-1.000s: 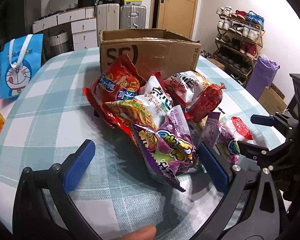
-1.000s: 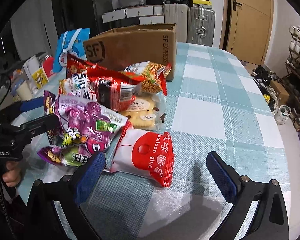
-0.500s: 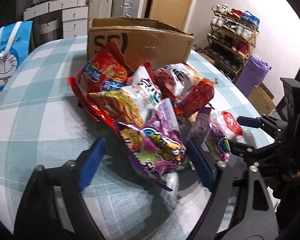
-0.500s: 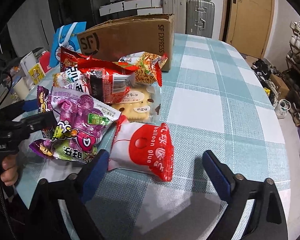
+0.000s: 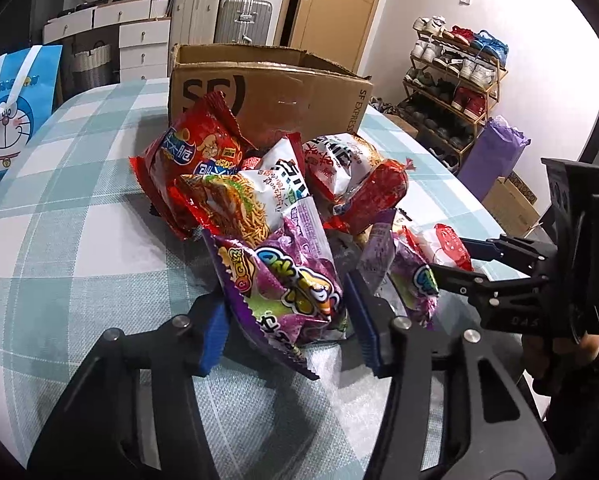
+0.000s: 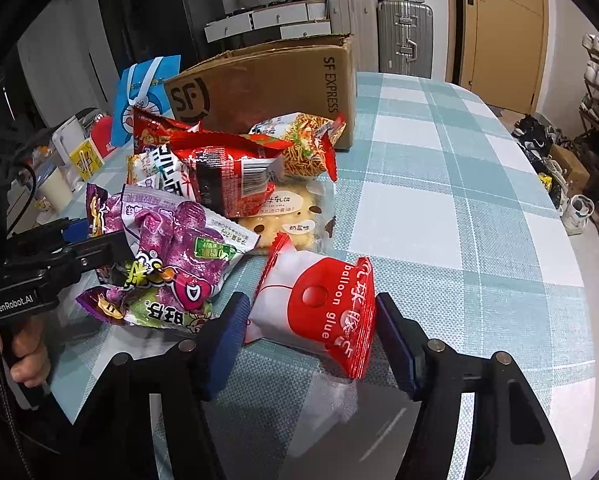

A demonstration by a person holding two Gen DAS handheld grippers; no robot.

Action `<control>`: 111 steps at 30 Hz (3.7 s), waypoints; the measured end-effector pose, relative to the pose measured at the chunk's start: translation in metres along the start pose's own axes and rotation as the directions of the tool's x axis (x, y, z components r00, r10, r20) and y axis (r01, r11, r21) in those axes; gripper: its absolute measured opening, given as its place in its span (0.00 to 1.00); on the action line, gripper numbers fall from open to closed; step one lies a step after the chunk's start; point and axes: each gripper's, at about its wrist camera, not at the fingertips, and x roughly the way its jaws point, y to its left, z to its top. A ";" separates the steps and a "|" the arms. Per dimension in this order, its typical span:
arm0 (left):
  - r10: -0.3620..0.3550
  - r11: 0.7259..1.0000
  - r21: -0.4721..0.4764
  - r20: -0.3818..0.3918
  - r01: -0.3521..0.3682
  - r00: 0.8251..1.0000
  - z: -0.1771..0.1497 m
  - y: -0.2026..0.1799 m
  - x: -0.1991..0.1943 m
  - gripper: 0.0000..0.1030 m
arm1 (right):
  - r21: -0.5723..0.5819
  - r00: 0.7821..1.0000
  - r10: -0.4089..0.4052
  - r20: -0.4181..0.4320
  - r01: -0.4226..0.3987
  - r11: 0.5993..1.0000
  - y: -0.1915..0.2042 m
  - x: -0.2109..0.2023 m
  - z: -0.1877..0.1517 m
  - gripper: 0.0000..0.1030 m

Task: Organize snacks
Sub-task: 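Grasp the red-white balloon glue pack with the right gripper while the left gripper grasps the purple candy bag, then lift both held snacks and carry them over the open cardboard box, then open both grippers to drop the snacks into the box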

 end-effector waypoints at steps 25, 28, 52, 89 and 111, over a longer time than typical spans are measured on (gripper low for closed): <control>0.022 1.000 -0.007 0.167 -0.021 0.986 0.027 0.013 -0.070 0.37 | -0.013 0.973 0.048 0.224 -0.046 0.999 0.003 -0.057 0.019 0.47; 0.035 0.999 -0.005 0.199 -0.035 0.979 0.039 0.014 -0.080 0.37 | -0.021 0.966 0.056 0.252 -0.053 0.998 0.007 -0.062 0.028 0.47; 0.087 0.996 -0.016 0.288 -0.086 0.954 0.165 0.039 -0.089 0.37 | -0.078 0.942 0.105 0.317 -0.084 0.993 0.014 -0.071 0.130 0.47; 0.163 0.986 0.001 0.184 -0.166 0.969 0.249 0.061 0.083 0.37 | -0.056 0.956 0.149 0.253 -0.139 0.989 0.003 0.035 0.208 0.47; 0.192 0.979 0.041 0.138 -0.200 0.972 0.246 0.046 0.125 0.38 | -0.044 0.963 0.130 0.238 -0.123 0.991 -0.002 0.057 0.212 0.47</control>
